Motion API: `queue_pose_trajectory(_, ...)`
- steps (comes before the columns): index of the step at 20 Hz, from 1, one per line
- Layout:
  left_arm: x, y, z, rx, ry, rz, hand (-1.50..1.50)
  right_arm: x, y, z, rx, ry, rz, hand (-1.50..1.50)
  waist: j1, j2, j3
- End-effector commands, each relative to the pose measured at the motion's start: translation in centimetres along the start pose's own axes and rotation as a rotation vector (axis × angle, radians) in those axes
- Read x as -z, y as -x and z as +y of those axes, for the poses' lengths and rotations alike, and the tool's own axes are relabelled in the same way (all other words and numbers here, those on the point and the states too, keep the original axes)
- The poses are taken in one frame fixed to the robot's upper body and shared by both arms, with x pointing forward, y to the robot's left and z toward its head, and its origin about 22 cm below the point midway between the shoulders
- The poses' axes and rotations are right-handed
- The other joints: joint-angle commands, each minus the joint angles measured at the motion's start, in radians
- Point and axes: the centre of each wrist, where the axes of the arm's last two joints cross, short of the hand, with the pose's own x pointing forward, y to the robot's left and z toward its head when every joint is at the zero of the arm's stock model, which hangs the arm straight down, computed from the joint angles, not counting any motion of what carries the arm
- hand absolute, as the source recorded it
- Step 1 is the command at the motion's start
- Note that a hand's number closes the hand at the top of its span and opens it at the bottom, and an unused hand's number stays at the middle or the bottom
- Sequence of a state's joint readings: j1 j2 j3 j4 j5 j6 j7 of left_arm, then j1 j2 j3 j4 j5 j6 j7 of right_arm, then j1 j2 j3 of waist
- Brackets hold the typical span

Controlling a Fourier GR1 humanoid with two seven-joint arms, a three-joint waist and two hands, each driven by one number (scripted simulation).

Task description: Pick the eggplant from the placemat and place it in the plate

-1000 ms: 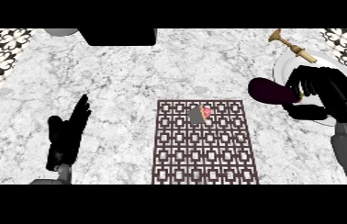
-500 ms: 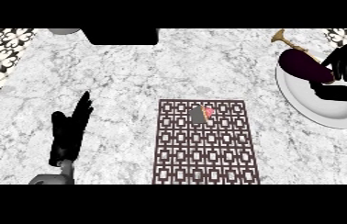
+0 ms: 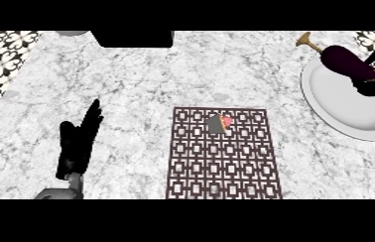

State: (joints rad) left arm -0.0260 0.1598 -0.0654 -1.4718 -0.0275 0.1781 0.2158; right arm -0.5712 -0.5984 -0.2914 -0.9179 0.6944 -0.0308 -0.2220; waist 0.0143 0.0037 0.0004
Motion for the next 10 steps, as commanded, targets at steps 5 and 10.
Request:
queue_pose_trajectory(5,-0.4,-0.3,-0.3,0.011,0.015,-0.01,0.0,1.4,3.2,1.2,-0.036,-0.168,0.108,1.5,0.024,0.007,0.001)
queue_pose_trajectory(10,-0.1,-0.3,-1.1,0.0,0.019,-0.024,0.0,-1.1,6.4,3.0,0.004,-0.39,0.129,1.5,0.021,0.009,0.002)
